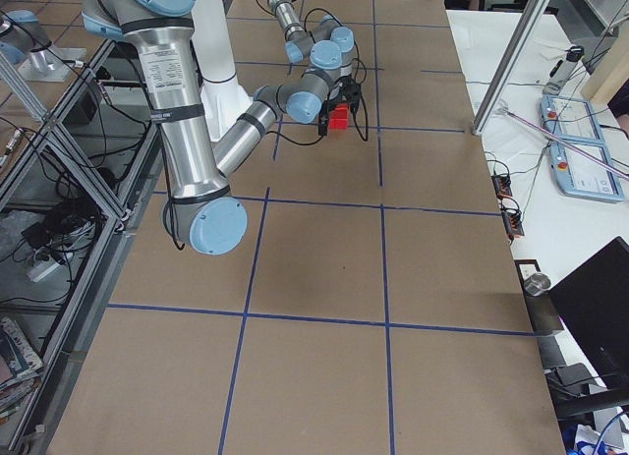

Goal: Form red blocks into L shape at center
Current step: 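Lower the cube into place and open the left gripper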

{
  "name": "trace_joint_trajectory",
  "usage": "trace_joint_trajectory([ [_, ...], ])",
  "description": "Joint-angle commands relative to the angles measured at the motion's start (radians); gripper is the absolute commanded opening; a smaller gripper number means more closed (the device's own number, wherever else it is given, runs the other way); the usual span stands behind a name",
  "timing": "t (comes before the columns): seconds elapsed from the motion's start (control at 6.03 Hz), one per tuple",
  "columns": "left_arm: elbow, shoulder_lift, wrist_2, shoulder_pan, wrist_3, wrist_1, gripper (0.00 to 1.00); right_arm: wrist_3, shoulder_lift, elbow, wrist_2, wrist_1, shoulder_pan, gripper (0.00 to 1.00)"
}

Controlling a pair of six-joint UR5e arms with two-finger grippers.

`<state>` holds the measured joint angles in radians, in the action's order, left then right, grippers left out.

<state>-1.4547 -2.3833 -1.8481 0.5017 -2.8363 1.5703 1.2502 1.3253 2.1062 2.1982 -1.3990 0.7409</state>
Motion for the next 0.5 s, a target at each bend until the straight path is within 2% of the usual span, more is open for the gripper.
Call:
trace_joint_trajectory([
  [0.0,0.023,-0.014,0.000,0.000,0.009,0.000,0.02,0.000,0.000,0.000,0.000,0.000,0.000,1.00],
  [0.33,0.023,-0.013,0.000,0.000,0.040,0.000,0.06,0.000,-0.002,0.002,0.000,0.000,0.000,1.00],
])
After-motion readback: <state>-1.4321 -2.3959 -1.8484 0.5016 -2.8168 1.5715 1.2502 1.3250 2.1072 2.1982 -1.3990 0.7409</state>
